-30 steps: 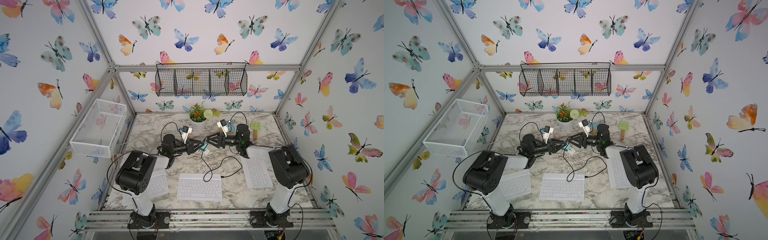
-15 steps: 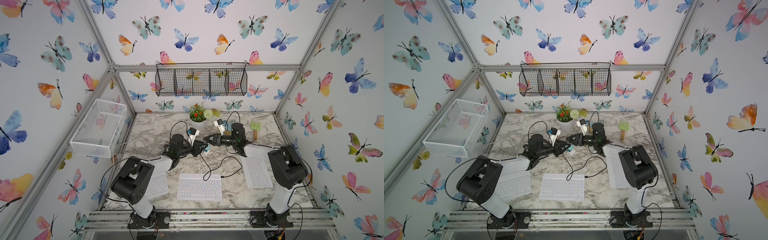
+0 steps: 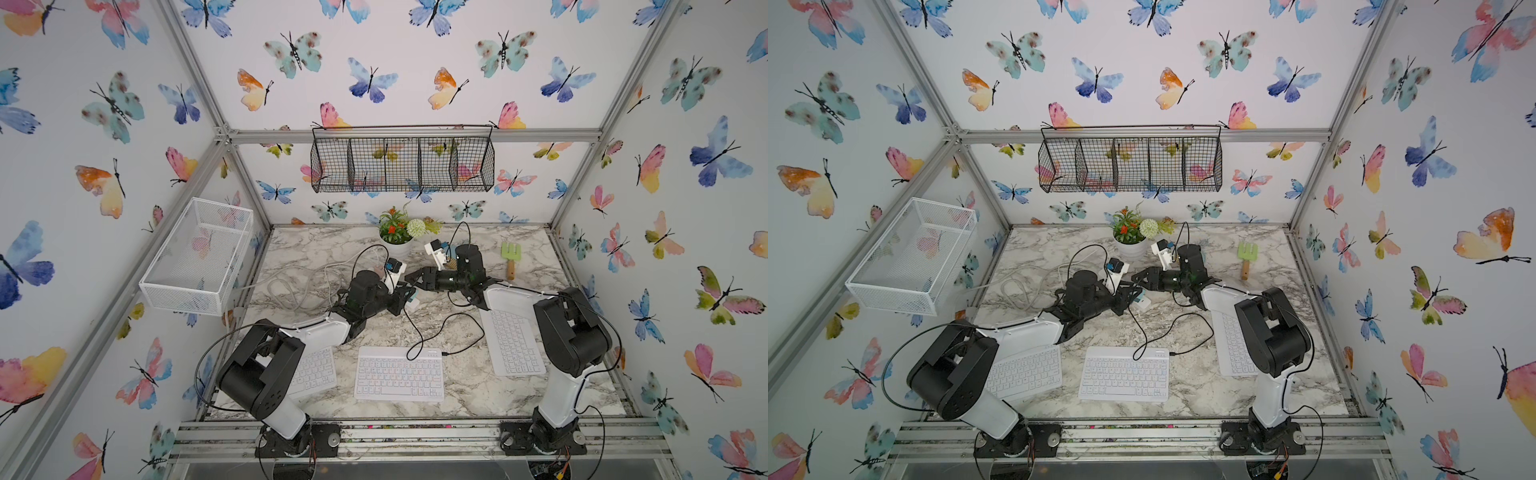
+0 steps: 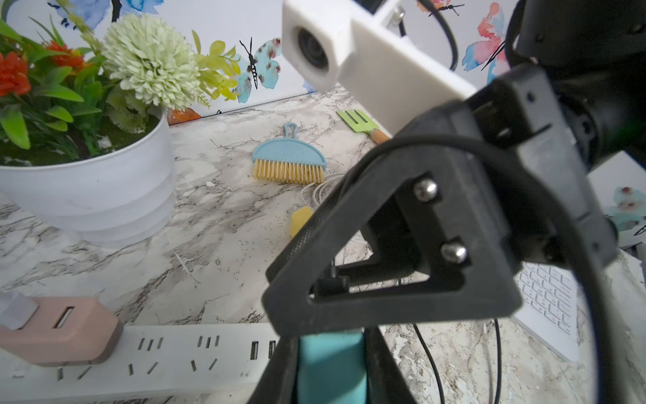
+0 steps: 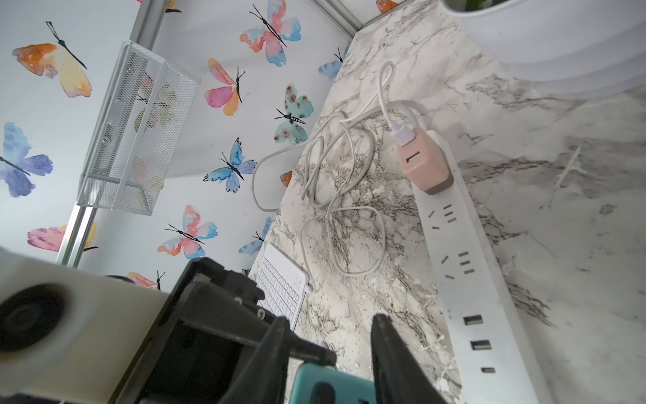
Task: Unplug the wireless keyboard
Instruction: Remove the power cord from the plug.
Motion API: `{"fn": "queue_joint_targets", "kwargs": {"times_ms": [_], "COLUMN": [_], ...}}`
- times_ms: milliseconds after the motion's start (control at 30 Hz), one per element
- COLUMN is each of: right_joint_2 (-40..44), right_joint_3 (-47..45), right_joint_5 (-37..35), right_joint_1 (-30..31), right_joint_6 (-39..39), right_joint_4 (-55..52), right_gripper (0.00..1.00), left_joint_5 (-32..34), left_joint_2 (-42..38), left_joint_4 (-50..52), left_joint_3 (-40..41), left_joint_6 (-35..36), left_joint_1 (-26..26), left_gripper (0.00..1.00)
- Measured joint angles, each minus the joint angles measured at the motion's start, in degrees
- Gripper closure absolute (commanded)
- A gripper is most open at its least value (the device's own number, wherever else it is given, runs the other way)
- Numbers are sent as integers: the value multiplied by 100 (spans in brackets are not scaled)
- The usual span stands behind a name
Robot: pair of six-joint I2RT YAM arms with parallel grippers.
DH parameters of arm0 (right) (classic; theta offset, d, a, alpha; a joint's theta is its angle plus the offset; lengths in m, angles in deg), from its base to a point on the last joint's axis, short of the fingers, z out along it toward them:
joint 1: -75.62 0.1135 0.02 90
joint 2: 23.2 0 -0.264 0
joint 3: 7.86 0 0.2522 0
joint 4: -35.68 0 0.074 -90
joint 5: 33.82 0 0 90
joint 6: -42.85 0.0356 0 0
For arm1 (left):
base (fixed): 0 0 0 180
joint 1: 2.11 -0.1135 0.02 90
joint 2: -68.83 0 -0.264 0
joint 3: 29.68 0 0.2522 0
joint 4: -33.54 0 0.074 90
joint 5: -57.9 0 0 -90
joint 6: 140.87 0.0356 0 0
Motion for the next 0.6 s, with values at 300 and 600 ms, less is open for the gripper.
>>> {"fn": "queue_joint_targets", "kwargs": {"times_ms": [300, 600], "right_joint_2": [-9, -20], "right_joint_3": [2, 7], "right_joint_5": [-133, -205], "right_joint_1": [17, 48], "right_joint_6": [236, 525], "right_joint_4": [-103, -107], "right_gripper": [87, 98], "left_joint_5": [424, 544], "left_joint_2": [-11, -11], "left_joint_4": [201, 323], "left_joint_3": [-9, -35], "left_joint_6": [109, 109], "left_joint_1": [33, 37], "left_gripper": [96, 71]}}
